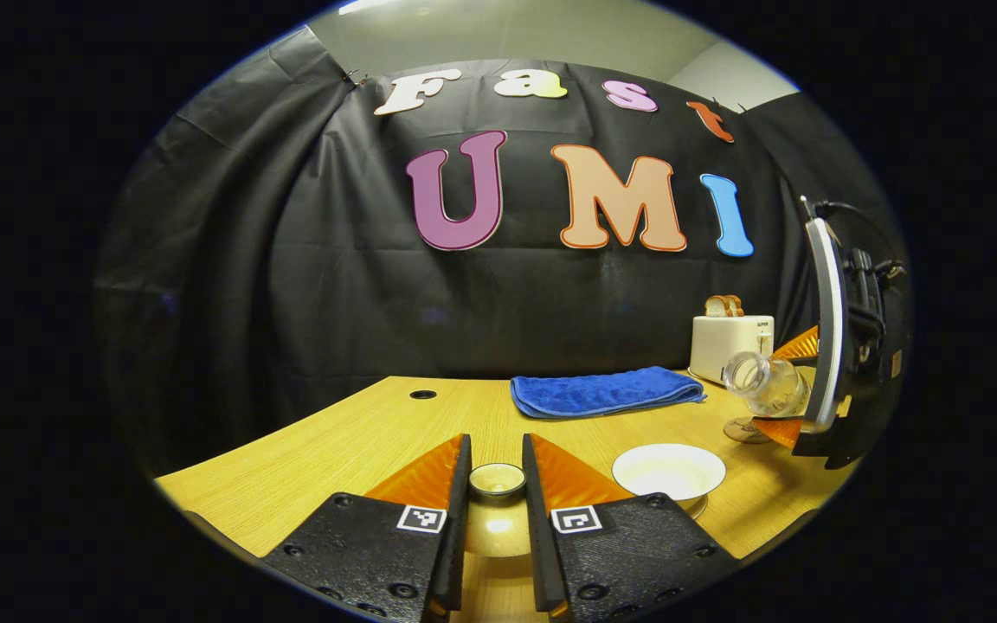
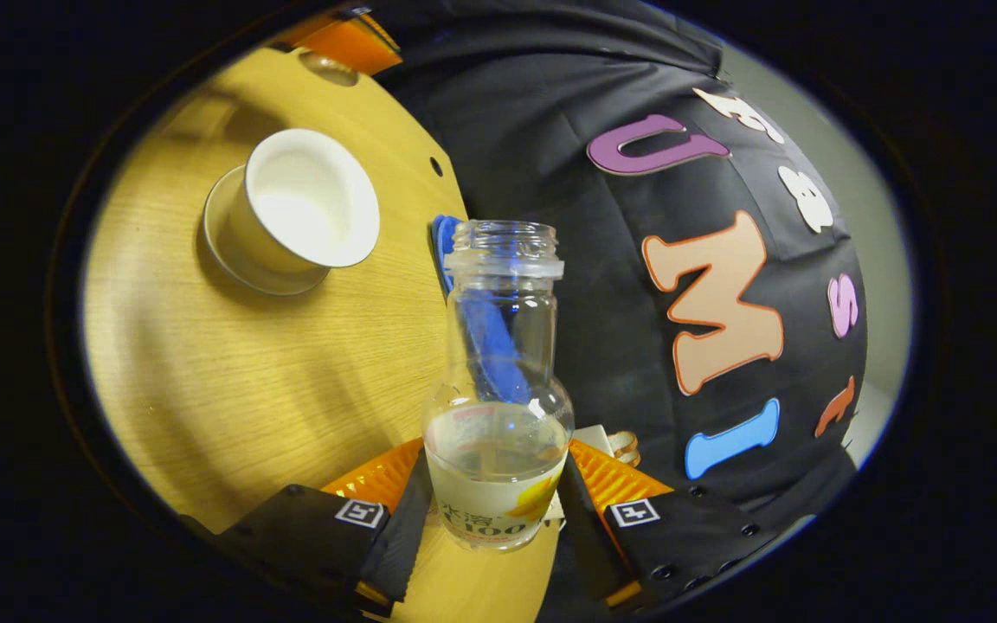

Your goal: Open the teacup lid with one hand, grasp the water bottle and pour water into the teacup with the other hand; after pouring, place the water bottle on the coaster and then close the teacup lid.

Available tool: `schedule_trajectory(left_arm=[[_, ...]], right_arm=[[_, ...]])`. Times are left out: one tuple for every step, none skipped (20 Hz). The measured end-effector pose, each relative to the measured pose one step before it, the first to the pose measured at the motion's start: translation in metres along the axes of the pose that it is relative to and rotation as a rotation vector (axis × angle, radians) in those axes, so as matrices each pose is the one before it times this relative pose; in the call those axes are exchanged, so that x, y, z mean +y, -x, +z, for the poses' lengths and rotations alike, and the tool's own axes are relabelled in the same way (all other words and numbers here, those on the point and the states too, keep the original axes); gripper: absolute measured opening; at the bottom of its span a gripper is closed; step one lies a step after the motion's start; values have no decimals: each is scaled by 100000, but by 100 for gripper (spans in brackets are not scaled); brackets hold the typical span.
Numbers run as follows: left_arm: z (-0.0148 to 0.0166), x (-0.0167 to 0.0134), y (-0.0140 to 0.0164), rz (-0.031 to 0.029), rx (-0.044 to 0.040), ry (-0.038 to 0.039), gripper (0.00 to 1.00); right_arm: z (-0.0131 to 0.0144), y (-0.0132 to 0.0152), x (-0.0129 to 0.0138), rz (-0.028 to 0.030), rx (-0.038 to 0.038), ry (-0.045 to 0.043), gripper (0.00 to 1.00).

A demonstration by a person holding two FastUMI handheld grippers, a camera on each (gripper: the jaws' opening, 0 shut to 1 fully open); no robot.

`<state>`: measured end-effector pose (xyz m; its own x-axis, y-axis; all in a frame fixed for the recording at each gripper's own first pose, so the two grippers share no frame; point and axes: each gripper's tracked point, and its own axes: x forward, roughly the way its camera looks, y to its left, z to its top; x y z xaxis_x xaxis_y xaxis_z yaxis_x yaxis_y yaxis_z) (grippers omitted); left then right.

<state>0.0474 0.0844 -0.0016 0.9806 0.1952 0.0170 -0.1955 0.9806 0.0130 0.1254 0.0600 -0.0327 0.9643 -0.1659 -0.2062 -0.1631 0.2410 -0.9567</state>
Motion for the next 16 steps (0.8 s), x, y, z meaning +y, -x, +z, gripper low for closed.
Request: schedule_trajectory(left_arm=[[-93,-33,-41,11,-29,-6,29],[12,5,35,-15,24,-20,29],[-22,-34,-66,-10,-8,1,29],[85,41,70,21,-11,5,29],[-129,-64,-61,-15,44,19,29],[113,41,29,13,-90,51,29],[-50,11,12,10,1,1,29],[5,-7,11,-16,81,-51,29],[-48,-18,-59,-14,-62,9,29],[51,-4,32,14,10,-9,29],[-79,26,-19,-13,47,-21,29],[19,-14,17,-1,15,52,29],[46,16,-69,-9,-25,19,29],[13,-2,13,-17,54,-33,29],[-42,-2,28,0,10,-12,29],[52,-5,23,-1,-43,3,29]], right_arm=[[191,-155,29,-884,-440,4122,79],[173,-134,151,-273,-29,3310,78],[194,-161,177,113,-312,2353,80],[157,-69,117,-149,-598,2253,78],[151,-115,20,-625,-786,2894,80],[132,13,-114,-880,-908,4050,80],[323,41,-205,-1550,-625,3727,80],[185,102,-152,-1137,-879,3180,80],[133,-154,-107,-1125,-283,2312,80],[259,32,-110,-843,-399,2030,80],[-6,-129,-146,-596,-609,1374,80],[71,24,-202,-256,-685,1344,80],[-82,-96,-333,-1502,-546,1493,80],[146,152,-29,-863,-668,1357,78],[122,-25,-66,-807,-368,1357,78],[88,56,-115,-921,-245,1689,78]])
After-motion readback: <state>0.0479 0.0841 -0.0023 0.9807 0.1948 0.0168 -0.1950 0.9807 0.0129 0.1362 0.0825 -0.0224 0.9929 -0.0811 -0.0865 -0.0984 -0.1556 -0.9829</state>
